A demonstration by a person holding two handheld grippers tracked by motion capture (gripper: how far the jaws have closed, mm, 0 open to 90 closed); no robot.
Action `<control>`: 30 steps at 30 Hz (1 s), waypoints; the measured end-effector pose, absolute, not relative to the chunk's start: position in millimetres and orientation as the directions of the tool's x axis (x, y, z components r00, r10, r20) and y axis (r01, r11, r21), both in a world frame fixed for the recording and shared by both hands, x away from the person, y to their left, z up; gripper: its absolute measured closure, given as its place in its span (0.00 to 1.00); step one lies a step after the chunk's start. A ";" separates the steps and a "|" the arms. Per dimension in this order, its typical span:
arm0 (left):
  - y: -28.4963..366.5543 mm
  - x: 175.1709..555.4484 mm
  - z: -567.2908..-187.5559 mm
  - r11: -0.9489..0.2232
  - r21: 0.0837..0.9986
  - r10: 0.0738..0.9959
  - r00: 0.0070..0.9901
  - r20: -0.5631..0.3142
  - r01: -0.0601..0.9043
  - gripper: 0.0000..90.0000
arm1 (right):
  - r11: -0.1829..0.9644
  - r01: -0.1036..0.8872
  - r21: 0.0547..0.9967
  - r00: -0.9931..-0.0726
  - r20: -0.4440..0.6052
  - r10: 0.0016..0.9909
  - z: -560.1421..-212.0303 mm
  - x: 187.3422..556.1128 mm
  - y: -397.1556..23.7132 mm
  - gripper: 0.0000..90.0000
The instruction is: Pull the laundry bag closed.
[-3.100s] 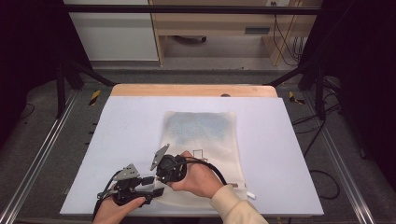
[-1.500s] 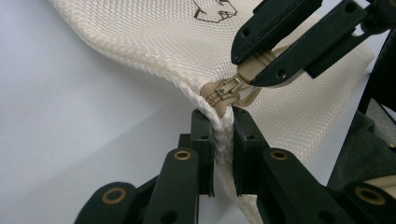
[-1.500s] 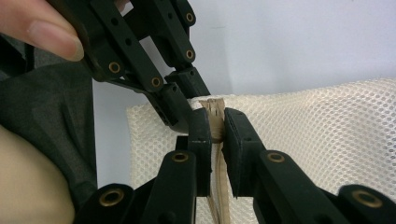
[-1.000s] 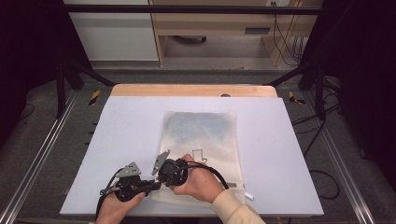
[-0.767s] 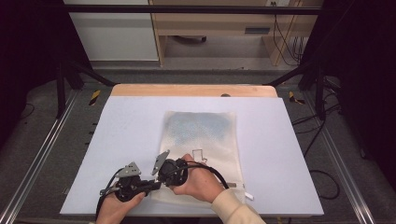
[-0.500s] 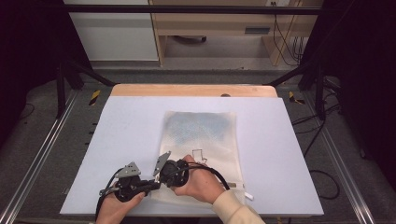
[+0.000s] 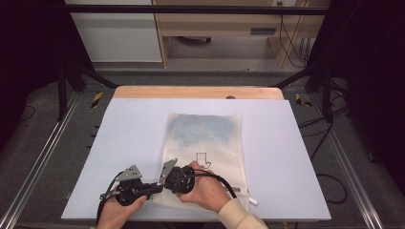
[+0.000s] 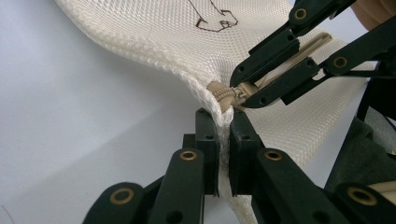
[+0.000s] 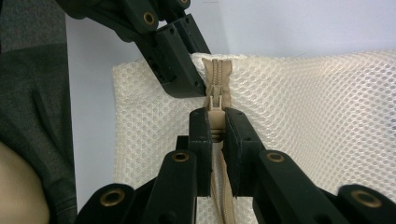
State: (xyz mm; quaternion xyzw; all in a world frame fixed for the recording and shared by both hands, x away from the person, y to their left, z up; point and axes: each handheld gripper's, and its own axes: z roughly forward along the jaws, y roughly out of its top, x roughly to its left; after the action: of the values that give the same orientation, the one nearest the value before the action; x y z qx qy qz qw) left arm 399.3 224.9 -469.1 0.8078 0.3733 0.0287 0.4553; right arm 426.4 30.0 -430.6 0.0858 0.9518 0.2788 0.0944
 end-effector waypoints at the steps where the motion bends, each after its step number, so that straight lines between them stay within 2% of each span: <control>1: 224.7 399.2 -469.1 -0.307 0.757 0.628 0.720 -0.294 0.577 0.94 | 0.829 0.110 0.548 -0.968 -0.130 0.215 -430.8 426.4 29.3 0.91; 10: 226.7 398.2 -466.0 -0.276 0.771 0.621 0.718 -0.313 0.575 0.93 | 0.831 0.119 0.543 -0.964 -0.137 0.227 -435.5 425.6 16.5 0.91; 30: 225.3 397.6 -467.1 -0.274 0.774 0.618 0.721 -0.314 0.571 0.93 | 0.790 0.130 0.599 -0.959 -0.126 0.254 -444.2 423.7 -1.6 0.91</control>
State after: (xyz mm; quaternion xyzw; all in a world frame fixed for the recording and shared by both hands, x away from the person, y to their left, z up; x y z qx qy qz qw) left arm 397.6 225.3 -467.1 0.7977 0.3727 0.0244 0.4735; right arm 423.7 -1.6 -444.2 0.1021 0.9406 0.3077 0.1005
